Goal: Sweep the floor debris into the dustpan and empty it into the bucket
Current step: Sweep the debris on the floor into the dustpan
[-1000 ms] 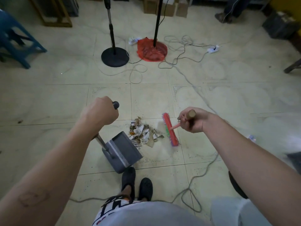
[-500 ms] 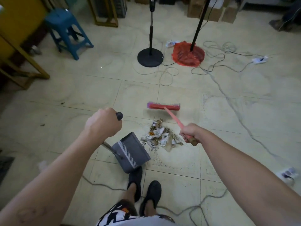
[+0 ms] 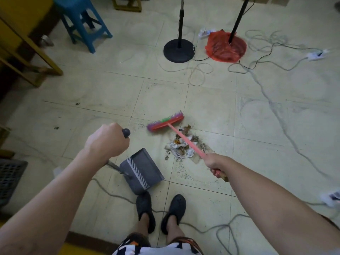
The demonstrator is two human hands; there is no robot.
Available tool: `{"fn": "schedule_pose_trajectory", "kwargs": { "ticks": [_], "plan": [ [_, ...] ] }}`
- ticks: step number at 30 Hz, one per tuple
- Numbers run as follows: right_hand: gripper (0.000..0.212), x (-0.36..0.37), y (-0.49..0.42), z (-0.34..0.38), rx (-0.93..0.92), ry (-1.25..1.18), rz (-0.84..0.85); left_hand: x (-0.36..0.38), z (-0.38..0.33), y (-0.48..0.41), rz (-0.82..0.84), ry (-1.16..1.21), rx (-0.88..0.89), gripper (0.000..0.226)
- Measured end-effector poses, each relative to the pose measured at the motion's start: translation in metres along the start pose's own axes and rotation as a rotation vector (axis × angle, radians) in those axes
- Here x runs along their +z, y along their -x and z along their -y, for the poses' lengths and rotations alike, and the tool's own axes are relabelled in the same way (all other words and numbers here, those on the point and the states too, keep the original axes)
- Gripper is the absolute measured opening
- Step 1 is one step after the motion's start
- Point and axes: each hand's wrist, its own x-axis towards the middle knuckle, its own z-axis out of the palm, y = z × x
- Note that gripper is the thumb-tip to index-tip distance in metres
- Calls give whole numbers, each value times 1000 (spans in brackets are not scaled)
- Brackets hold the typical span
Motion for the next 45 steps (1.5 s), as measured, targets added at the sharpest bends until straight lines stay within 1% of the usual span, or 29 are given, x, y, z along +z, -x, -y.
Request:
{"fn": "schedule_pose_trajectory", "kwargs": {
  "ticks": [5,9,14,18,21,24,25,28,32,34,37,41,43,45],
  "plan": [
    [53,-24,10,-14,64,269,-37,3,-2,-12,6,-33,19,28],
    [53,-44,33,-17,141,482,-138,5,-5,-14,39,-44,24,24],
    [43,-59,59,-31,228,730,-175,10,-9,-12,42,-36,56,24],
    [41,-68,71,-48,278,828,-182,16,-13,-9,44,-33,70,25],
    [40,-74,81,-62,311,858,-192,21,-16,-6,59,-34,79,25],
    [34,-83,87,-82,347,890,-186,22,-20,-2,63,-45,89,24],
    [36,-86,90,-89,359,871,-192,22,-21,0,62,-47,93,24],
    [52,-92,103,-110,388,857,-181,24,-24,5,45,-60,113,23],
    [59,-104,108,-141,443,781,-161,29,-25,11,31,-70,128,24],
    [56,-109,113,-152,425,733,-174,32,-26,12,23,-80,142,24],
    [43,-117,117,-159,331,599,-232,33,-30,13,26,-99,161,19],
    [41,-123,124,-152,253,500,-312,33,-37,12,32,-101,181,16],
    [43,-122,123,-146,233,456,-330,31,-40,12,27,-97,189,17],
    [45,-118,118,-139,219,413,-348,30,-43,11,12,-102,198,13]
  ]
}}
